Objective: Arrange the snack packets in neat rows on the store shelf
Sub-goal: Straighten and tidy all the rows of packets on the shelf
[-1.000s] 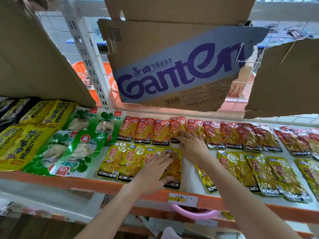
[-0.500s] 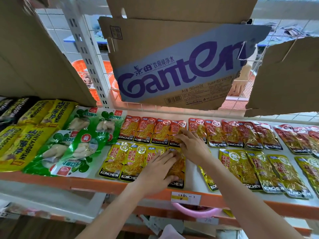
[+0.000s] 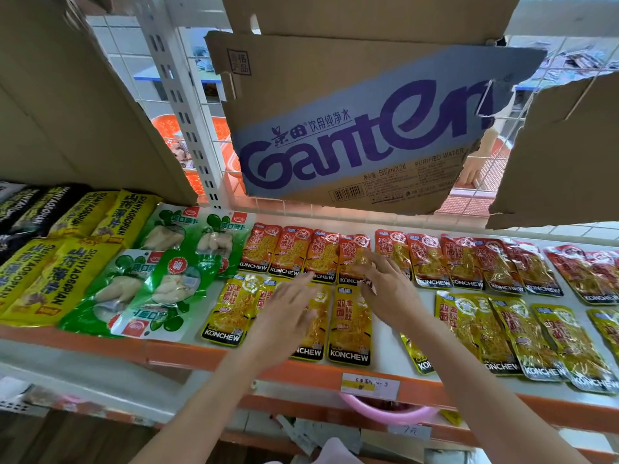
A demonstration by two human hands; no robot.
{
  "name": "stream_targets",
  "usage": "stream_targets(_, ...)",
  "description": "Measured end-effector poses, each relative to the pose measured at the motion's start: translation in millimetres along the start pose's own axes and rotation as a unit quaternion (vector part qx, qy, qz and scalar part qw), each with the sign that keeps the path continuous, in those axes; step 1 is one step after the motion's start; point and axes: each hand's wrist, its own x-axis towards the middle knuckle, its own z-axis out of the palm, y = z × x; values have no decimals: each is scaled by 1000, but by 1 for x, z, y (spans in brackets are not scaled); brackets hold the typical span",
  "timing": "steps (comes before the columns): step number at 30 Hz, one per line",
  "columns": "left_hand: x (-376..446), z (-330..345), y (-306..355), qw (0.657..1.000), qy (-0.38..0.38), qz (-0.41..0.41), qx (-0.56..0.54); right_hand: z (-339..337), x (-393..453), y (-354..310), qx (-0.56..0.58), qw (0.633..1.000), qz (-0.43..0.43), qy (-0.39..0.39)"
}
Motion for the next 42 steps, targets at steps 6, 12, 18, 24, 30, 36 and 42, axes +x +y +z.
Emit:
stream_targets(6, 15, -22, -72, 984, 56, -95, 138, 17, -6, -24, -13, 1000, -2, -12)
stream_targets(12, 33, -35, -88, 972, -9, -64, 226, 31, 16, -42, -47, 998, 18, -24)
stream_targets(18, 35, -26, -94, 974, -36, -68, 212, 46, 22, -40, -67, 995, 37, -57)
stream_targets(24, 35, -26, -93, 976, -22, -70, 206, 44, 22, -42, -55, 997, 30, -54)
stream_targets(30, 53, -17, -58, 984, -31, -10, 176, 31, 19, -22, -23, 997, 75, 14)
stream_targets(36, 71, 1, -39, 978, -88, 24, 190, 31, 19, -17, -45, 995, 86, -15)
stream_targets(42, 71, 3, -33, 979, -88, 2, 182, 10, 11, -3, -4, 995, 99, 27)
